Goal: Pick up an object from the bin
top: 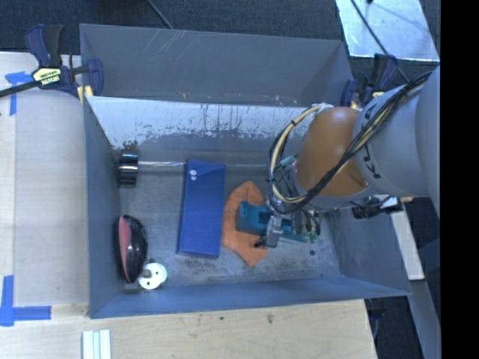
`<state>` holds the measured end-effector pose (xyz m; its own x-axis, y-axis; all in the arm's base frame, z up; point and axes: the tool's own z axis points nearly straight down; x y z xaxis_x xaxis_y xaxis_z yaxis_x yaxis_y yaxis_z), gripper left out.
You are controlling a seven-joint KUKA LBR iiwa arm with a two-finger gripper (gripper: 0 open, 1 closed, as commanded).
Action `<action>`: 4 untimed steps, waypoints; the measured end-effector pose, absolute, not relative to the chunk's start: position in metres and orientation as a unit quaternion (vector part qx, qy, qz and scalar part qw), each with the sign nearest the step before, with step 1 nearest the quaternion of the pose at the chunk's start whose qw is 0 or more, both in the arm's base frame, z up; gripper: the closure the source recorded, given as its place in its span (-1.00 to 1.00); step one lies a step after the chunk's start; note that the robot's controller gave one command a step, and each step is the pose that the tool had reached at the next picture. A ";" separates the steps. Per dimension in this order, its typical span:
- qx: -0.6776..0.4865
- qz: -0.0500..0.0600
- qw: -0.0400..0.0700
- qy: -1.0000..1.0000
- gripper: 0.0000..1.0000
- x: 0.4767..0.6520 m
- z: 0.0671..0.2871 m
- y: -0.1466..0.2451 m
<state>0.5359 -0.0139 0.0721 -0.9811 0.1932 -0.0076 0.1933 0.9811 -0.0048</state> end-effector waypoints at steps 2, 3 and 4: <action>0.063 0.000 0.007 0.998 1.00 0.501 0.072 -0.005; 0.062 -0.001 -0.004 0.998 1.00 0.526 0.075 0.002; 0.059 0.000 -0.001 0.998 1.00 0.527 0.109 0.000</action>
Offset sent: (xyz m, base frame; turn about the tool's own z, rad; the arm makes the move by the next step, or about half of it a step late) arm -0.0505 0.0055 -0.0021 -0.0863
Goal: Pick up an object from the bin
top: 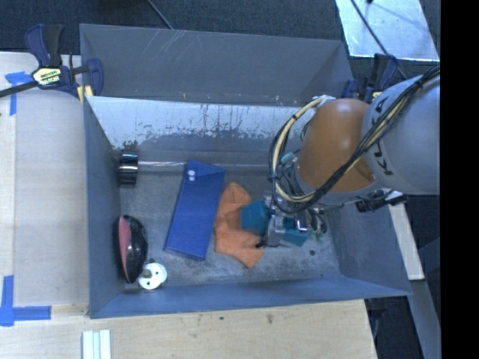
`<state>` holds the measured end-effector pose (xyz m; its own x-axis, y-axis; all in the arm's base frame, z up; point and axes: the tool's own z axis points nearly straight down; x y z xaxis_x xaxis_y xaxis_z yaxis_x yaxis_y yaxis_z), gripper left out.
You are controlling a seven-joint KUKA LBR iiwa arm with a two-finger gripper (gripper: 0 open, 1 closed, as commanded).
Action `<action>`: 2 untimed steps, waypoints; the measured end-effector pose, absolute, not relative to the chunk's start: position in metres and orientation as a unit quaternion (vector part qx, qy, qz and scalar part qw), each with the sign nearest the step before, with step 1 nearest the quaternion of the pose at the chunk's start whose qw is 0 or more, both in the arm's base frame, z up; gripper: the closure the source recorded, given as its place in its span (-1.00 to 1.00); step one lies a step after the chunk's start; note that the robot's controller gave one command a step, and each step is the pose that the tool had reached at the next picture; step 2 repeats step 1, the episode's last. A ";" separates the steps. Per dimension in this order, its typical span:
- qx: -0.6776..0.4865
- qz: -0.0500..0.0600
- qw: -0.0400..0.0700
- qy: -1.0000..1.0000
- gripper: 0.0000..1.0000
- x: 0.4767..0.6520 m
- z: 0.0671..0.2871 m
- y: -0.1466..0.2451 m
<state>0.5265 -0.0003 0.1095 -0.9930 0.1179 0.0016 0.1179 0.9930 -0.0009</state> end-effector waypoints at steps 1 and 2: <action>-0.055 0.000 0.002 -0.998 1.00 0.569 0.231 -0.006; -0.055 0.000 0.002 -0.998 1.00 0.569 0.231 -0.006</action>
Offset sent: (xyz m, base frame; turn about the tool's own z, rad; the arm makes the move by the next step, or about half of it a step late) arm 0.0000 0.0000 0.0000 0.0000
